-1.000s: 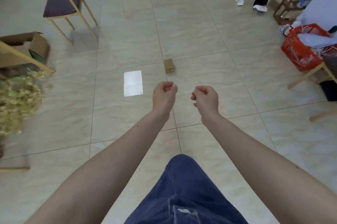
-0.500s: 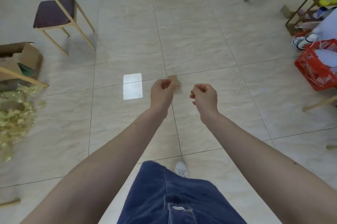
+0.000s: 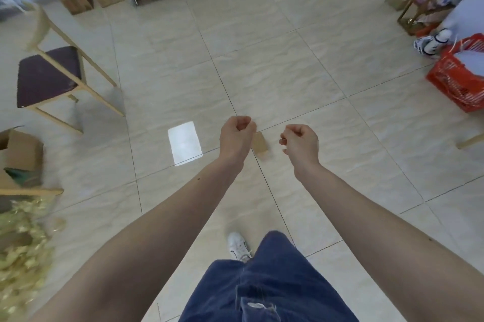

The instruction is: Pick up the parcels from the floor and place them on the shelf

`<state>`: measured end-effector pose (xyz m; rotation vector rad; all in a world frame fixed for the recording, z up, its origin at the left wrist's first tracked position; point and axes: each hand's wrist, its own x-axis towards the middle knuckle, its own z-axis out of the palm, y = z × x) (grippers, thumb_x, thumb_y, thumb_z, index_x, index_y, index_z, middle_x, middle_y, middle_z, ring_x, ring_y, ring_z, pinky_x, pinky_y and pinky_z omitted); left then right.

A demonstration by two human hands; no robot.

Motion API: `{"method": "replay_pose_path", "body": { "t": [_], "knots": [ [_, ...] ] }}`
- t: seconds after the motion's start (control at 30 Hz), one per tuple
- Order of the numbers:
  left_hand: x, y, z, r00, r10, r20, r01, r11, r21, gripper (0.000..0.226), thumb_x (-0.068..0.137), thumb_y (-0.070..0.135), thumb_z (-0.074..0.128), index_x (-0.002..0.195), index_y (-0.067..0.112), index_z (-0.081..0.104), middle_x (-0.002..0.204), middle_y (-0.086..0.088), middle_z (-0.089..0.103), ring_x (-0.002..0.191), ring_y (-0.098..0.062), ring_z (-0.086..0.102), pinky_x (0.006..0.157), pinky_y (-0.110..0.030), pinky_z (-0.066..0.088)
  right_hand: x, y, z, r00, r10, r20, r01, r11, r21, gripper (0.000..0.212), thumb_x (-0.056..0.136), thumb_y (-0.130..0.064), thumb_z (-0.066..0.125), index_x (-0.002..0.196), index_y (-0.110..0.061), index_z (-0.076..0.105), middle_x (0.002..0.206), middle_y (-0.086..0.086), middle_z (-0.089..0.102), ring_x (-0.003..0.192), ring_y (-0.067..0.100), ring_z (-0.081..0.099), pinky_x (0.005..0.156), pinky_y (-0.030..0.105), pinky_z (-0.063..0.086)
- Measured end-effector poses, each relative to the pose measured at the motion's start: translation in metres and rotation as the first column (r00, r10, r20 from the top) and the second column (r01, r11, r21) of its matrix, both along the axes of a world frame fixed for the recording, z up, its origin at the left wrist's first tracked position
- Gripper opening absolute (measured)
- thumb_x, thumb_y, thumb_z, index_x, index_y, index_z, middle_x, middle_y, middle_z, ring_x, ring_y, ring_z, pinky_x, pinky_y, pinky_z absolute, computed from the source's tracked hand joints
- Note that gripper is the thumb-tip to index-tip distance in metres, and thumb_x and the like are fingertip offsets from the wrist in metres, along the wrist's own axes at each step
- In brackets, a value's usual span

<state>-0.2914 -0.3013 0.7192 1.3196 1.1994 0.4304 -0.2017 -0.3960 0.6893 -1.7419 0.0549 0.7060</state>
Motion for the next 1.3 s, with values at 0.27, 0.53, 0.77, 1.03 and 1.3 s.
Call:
{"method": "replay_pose_path", "body": {
  "t": [0.27,0.53,0.77,1.03,1.3],
  "knots": [
    [0.057,0.109,-0.011,0.986,-0.161,-0.031,0.161,0.987,-0.008,0.03,0.087,0.016,0.059,0.117,0.013,0.065,0.107,-0.002,0.065,0.088,-0.012,0.06,0.088,-0.035,0.053,0.031,0.083,-0.008,0.985,-0.172,-0.009,0.172,0.985,-0.01,0.012,0.091,-0.011,0.052,0.098,-0.015,0.061,0.09,0.004,0.065,0.074,0.013,0.064,0.075,0.032,0.05],
    [0.143,0.181,-0.011,0.918,-0.392,-0.065,0.392,0.92,-0.01,0.03,0.087,0.018,0.059,0.116,0.015,0.066,0.105,0.001,0.066,0.102,-0.018,0.062,0.101,-0.045,0.051,0.093,0.15,-0.01,0.94,-0.342,-0.015,0.342,0.94,-0.016,0.015,0.092,-0.011,0.052,0.102,-0.013,0.063,0.089,0.002,0.065,0.078,0.016,0.064,0.073,0.031,0.05],
    [0.207,0.234,-0.015,0.82,-0.564,-0.093,0.565,0.825,-0.019,0.026,0.087,0.016,0.06,0.113,0.014,0.066,0.112,-0.009,0.07,0.099,-0.02,0.062,0.1,-0.046,0.051,0.131,0.196,-0.009,0.881,-0.472,-0.032,0.47,0.881,-0.053,0.019,0.094,-0.01,0.05,0.107,-0.01,0.063,0.092,0.005,0.064,0.079,0.017,0.064,0.07,0.028,0.049],
    [0.265,0.304,-0.023,0.623,-0.778,-0.074,0.779,0.626,-0.019,0.018,0.088,0.014,0.061,0.106,0.015,0.065,0.096,0.002,0.065,0.088,-0.015,0.061,0.084,-0.035,0.053,0.158,0.268,-0.015,0.698,-0.714,-0.06,0.712,0.701,-0.053,0.015,0.092,-0.008,0.049,0.096,-0.014,0.062,0.082,0.001,0.063,0.078,0.018,0.064,0.071,0.033,0.048],
    [0.304,0.341,-0.042,0.359,-0.927,-0.106,0.93,0.365,-0.037,0.016,0.089,0.013,0.062,0.105,0.014,0.066,0.086,0.009,0.06,0.083,-0.01,0.059,0.08,-0.033,0.054,0.153,0.312,-0.03,0.433,-0.897,-0.087,0.896,0.439,-0.068,0.014,0.091,-0.008,0.05,0.096,-0.015,0.06,0.08,-0.001,0.063,0.071,0.013,0.064,0.071,0.032,0.048]
  ]
}}
